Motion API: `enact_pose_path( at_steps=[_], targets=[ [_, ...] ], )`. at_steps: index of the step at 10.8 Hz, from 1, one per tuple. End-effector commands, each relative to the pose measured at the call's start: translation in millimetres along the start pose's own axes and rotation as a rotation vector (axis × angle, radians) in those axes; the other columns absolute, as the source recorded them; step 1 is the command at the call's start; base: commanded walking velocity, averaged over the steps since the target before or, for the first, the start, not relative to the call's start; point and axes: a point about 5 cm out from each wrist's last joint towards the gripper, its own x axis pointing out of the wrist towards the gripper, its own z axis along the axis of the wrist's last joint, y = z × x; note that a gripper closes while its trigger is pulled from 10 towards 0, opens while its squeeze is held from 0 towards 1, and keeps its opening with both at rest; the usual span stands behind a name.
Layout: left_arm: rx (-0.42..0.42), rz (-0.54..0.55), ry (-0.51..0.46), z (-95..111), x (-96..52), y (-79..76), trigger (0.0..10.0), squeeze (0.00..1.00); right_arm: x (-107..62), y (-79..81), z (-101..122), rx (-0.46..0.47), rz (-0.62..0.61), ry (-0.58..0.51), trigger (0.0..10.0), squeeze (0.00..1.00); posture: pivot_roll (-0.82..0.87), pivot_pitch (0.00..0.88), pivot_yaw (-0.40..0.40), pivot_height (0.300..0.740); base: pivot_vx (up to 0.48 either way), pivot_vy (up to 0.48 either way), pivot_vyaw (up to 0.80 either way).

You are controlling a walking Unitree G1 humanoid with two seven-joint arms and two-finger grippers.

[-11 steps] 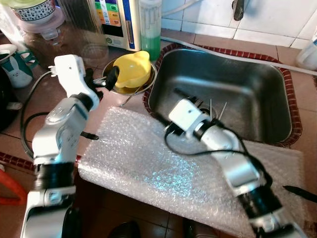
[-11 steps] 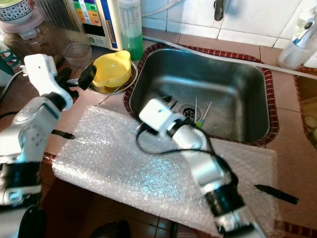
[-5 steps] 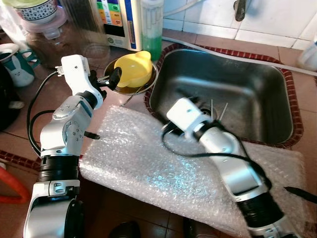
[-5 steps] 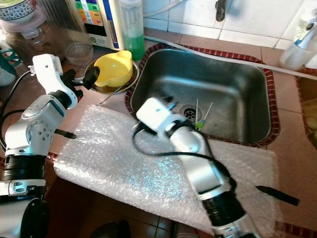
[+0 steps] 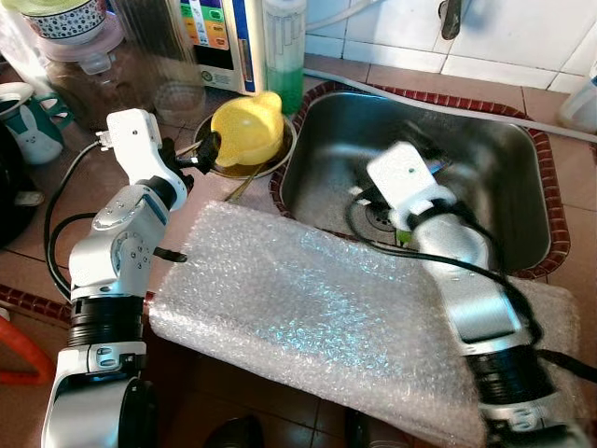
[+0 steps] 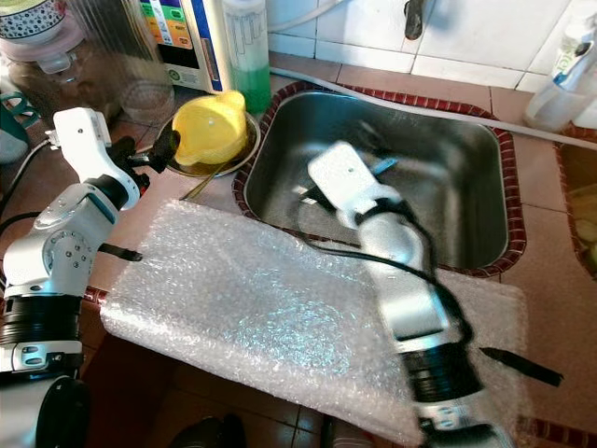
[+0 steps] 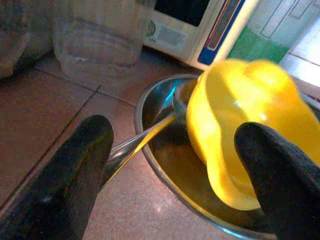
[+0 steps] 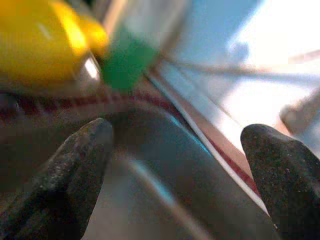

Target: Kitchen organization

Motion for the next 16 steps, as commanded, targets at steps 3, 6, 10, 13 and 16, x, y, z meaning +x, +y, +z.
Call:
enact_pose_path(
  at_steps=[3, 6, 10, 13, 16],
  targets=[
    [-0.036, 0.002, 0.026, -4, -0.3, -0.5, 10.0, 0.00, -0.5, 14.2, 39, 0.074, 0.077, -0.190, 10.0, 0.29, -0.08, 0.229, 0.079, 0.740, 0.000, 0.000, 0.00],
    [-0.054, 0.019, 0.023, 1, 0.1, 2.0, 10.0, 0.00, -2.9, 20.2, 49, 0.108, 0.116, -0.249, 10.0, 0.29, -0.08, 0.223, 0.083, 0.740, 0.000, 0.000, 0.00],
    [-0.057, 0.049, 0.007, 9, -1.5, 9.9, 10.0, 0.91, -0.1, 17.2, 60, 0.213, 0.123, -0.267, 10.0, 0.29, -0.08, 0.217, 0.079, 0.740, 0.000, 0.000, 0.00],
    [-0.069, 0.061, -0.015, 13, -1.1, 10.9, 10.0, 1.00, 0.6, 16.2, 62, 0.227, 0.131, -0.275, 10.0, 0.29, -0.08, 0.217, 0.076, 0.740, 0.000, 0.000, 0.00],
    [-0.050, 0.064, 0.092, -2, -4.7, 16.4, 10.0, 0.00, -3.2, 36.8, 61, 0.319, 0.283, -0.209, 10.0, 0.29, -0.08, 0.222, 0.079, 0.740, 0.000, 0.000, 0.00]
  ],
)
